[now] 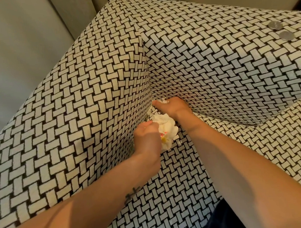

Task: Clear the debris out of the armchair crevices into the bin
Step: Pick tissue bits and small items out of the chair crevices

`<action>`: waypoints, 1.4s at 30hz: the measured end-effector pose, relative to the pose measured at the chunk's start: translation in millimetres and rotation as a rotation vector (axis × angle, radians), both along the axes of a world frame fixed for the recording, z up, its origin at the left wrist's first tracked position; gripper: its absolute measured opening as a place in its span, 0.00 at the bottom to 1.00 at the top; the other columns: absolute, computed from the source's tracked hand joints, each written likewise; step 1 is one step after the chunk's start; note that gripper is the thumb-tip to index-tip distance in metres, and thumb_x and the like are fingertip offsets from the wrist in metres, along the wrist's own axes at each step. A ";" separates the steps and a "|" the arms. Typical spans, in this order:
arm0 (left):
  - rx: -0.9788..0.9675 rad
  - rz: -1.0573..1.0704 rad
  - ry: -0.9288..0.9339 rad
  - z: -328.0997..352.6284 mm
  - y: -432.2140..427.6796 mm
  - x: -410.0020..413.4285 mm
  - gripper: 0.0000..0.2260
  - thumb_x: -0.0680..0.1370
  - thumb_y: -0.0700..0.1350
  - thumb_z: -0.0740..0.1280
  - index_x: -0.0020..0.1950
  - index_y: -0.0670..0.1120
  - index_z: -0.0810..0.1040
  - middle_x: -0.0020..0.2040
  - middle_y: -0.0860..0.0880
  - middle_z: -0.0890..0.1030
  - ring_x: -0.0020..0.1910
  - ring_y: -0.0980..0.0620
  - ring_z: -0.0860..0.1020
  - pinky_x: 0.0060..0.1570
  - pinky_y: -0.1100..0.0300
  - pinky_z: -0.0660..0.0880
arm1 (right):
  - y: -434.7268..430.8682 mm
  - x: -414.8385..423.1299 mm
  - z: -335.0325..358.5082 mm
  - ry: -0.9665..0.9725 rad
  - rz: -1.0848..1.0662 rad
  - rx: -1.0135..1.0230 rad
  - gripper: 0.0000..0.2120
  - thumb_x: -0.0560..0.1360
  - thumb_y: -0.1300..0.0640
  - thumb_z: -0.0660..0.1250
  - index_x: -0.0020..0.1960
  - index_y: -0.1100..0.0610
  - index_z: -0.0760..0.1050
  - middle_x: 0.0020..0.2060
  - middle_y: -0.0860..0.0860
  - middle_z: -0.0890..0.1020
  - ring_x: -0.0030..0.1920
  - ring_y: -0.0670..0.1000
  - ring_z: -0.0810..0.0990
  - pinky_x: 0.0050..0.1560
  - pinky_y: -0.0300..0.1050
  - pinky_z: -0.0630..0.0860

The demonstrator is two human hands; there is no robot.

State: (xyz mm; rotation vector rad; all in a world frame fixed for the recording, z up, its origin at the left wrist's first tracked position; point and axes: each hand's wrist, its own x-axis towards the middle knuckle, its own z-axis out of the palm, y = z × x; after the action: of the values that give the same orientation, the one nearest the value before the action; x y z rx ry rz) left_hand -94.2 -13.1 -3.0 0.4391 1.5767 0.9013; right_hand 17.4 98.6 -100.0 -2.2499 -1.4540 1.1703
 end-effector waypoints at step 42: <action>-0.011 -0.602 -0.344 11.5 -19.5 2.3 0.19 0.87 0.48 0.52 0.65 0.38 0.77 0.61 0.39 0.83 0.56 0.47 0.83 0.61 0.51 0.76 | -169.7 48.2 82.7 0.299 0.252 0.370 0.20 0.83 0.58 0.63 0.73 0.48 0.72 0.71 0.44 0.75 0.69 0.43 0.73 0.65 0.35 0.71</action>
State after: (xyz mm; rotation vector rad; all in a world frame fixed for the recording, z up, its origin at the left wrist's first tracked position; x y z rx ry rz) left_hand -92.0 -32.7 8.5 0.6657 1.0430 0.4690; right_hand 65.6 -71.1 -17.2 -1.6111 -1.6953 1.1321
